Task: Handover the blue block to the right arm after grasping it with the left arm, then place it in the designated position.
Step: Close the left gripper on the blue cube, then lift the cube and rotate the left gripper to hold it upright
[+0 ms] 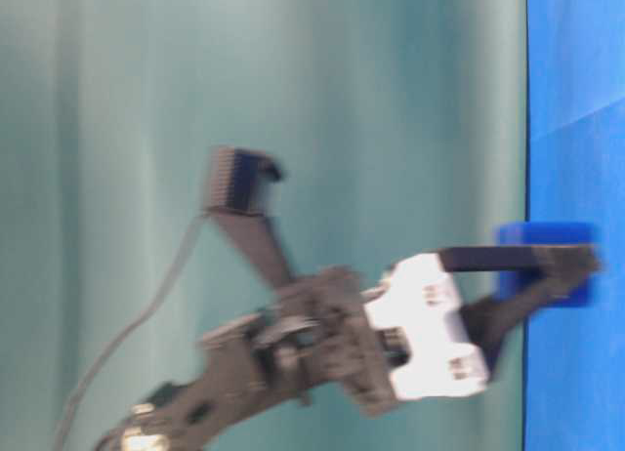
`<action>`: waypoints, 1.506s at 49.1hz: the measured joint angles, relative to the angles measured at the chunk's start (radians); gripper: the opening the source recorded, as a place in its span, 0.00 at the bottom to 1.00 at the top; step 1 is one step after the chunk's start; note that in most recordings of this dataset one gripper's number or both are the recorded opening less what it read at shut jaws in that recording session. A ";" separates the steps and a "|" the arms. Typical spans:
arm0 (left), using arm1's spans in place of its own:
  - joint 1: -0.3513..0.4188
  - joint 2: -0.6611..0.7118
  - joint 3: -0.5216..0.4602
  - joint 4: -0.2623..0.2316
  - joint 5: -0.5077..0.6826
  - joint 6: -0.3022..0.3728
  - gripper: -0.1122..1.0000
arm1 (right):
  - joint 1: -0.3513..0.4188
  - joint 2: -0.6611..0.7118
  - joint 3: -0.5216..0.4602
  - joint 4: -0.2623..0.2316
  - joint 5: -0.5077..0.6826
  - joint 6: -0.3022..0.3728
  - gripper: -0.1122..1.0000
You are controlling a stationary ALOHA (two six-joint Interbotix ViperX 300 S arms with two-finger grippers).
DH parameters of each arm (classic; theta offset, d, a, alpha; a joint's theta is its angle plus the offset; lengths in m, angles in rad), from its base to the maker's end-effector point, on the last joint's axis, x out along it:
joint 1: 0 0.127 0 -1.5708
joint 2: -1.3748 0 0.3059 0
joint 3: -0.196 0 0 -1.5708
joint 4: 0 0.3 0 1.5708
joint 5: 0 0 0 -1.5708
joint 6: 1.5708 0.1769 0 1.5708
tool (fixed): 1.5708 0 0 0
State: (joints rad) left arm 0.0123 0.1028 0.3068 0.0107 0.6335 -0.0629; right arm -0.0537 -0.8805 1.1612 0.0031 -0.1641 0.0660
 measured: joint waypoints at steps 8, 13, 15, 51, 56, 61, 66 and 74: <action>-0.002 -0.034 -0.038 -0.002 0.080 0.000 0.52 | 0.000 0.000 0.000 0.002 0.000 0.000 0.97; 0.000 -0.034 -0.071 0.000 0.149 0.000 0.52 | 0.000 0.000 0.000 0.000 0.000 0.000 0.97; 0.000 -0.034 -0.086 -0.002 0.173 0.000 0.52 | 0.002 0.000 0.000 0.000 0.000 0.000 0.97; -0.003 -0.100 -0.206 0.005 0.291 0.002 0.52 | 0.002 0.000 -0.002 0.002 0.002 0.000 0.97; -0.003 -0.100 -0.206 0.005 0.291 0.002 0.52 | 0.000 0.000 -0.008 0.000 0.002 0.000 0.97; -0.003 -0.100 -0.206 0.009 0.291 0.000 0.52 | 0.000 0.000 -0.009 0.002 0.002 0.000 0.97; -0.003 -0.100 -0.204 0.008 0.291 0.002 0.52 | 0.000 0.000 -0.009 0.002 0.000 0.000 0.97; -0.003 -0.100 -0.202 0.009 0.290 0.002 0.52 | 0.000 0.000 -0.011 0.000 0.000 0.000 0.97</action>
State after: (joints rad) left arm 0.0092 0.0031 0.1043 0.0199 0.9235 -0.0614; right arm -0.0537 -0.8805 1.1505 0.0031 -0.1641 0.0660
